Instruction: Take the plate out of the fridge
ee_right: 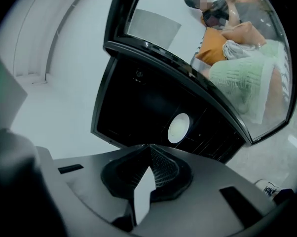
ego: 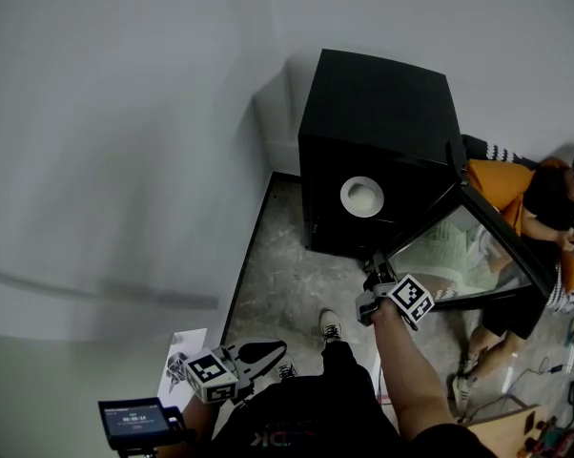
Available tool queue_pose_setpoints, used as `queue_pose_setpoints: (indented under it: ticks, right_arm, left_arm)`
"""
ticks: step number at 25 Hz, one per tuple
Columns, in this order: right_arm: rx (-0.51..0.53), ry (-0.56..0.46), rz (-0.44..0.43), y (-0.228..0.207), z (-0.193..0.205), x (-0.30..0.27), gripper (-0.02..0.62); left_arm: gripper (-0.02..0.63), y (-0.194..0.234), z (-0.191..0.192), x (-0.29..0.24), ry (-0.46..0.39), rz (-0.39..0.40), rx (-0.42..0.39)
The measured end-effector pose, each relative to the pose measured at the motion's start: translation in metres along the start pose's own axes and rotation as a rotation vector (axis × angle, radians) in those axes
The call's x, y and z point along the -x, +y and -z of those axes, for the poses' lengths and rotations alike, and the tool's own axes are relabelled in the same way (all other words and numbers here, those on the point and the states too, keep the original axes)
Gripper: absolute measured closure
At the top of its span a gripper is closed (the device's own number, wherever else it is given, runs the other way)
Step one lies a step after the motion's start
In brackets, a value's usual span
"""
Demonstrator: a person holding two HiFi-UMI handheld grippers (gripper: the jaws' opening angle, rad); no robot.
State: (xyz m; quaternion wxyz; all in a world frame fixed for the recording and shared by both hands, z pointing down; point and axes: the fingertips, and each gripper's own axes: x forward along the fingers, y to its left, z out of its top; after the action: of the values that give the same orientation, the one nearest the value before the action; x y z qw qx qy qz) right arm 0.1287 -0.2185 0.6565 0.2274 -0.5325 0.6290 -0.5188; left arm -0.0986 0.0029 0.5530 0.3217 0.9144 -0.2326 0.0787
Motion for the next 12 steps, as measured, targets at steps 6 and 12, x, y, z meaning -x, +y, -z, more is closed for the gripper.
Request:
queue_pose_setpoints:
  ticks: [6, 12]
  right_arm:
    - [-0.105, 0.008, 0.046, -0.033, -0.004, -0.038, 0.588]
    - [-0.135, 0.030, 0.048, -0.037, -0.003, -0.071, 0.586]
  left_arm:
    - [0.601, 0.004, -0.001, -0.013, 0.041, -0.024, 0.012]
    - [0.601, 0.010, -0.006, -0.009, 0.038, -0.075, 0.070]
